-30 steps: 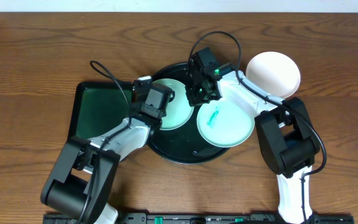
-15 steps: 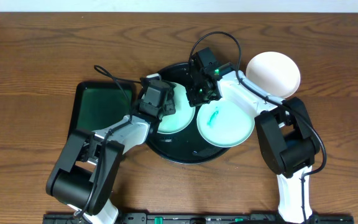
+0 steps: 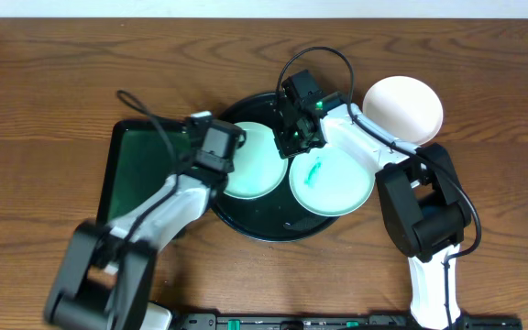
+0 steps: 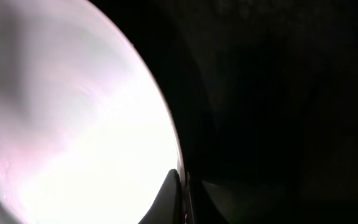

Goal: Clean dirty plates on tray and stack at the side
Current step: 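Withdraw the left gripper and grasp the green plate with the right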

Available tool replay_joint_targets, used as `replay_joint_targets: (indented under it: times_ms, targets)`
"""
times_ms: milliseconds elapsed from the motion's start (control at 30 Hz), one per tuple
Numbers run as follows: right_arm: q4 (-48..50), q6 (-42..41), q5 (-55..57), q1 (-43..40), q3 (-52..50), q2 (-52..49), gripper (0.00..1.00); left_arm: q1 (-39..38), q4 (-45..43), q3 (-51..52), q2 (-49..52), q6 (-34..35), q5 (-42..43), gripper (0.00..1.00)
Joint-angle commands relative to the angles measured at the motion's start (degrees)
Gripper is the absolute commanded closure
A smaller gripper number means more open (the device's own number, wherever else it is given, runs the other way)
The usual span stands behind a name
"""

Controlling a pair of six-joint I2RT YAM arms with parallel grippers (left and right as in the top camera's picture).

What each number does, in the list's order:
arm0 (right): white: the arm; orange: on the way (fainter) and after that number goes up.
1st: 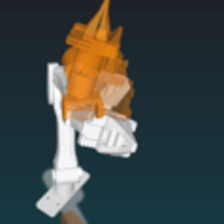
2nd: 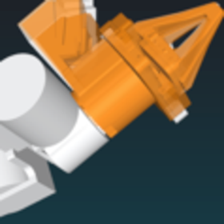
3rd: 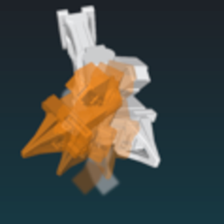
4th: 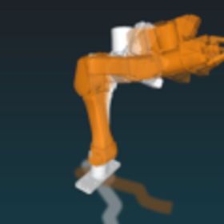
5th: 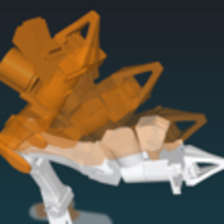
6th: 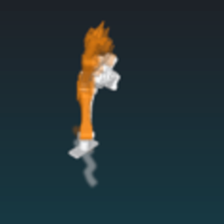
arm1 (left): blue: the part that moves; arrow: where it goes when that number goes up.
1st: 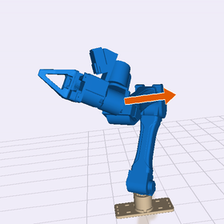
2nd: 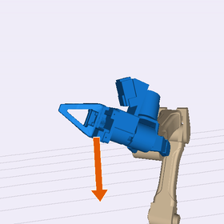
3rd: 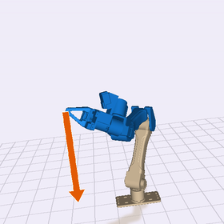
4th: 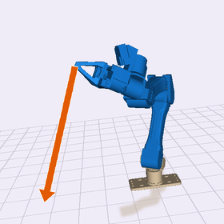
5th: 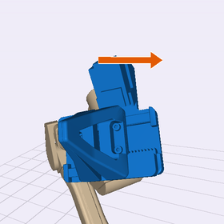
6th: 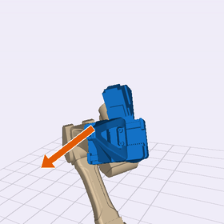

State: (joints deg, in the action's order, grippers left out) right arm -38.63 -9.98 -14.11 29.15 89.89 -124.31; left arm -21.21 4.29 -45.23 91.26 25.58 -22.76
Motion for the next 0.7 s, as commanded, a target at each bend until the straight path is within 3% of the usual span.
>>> replay_joint_targets:
  times_ms: [0,233,667]
  targets:
    - [-1.05,3.91,2.62,-0.39,2.05,1.57,0.99,1.20,-0.13,0.22,-8.17,-0.48,2.91,0.93]
    - [-1.49,9.68,13.77,2.29,2.82,8.79,0.99,3.10,3.45,0.22,-20.72,-0.46,5.60,0.92]
    - [2.82,28.02,63.76,19.19,2.82,17.55,0.99,17.00,20.94,0.24,-24.28,2.16,5.88,0.92]
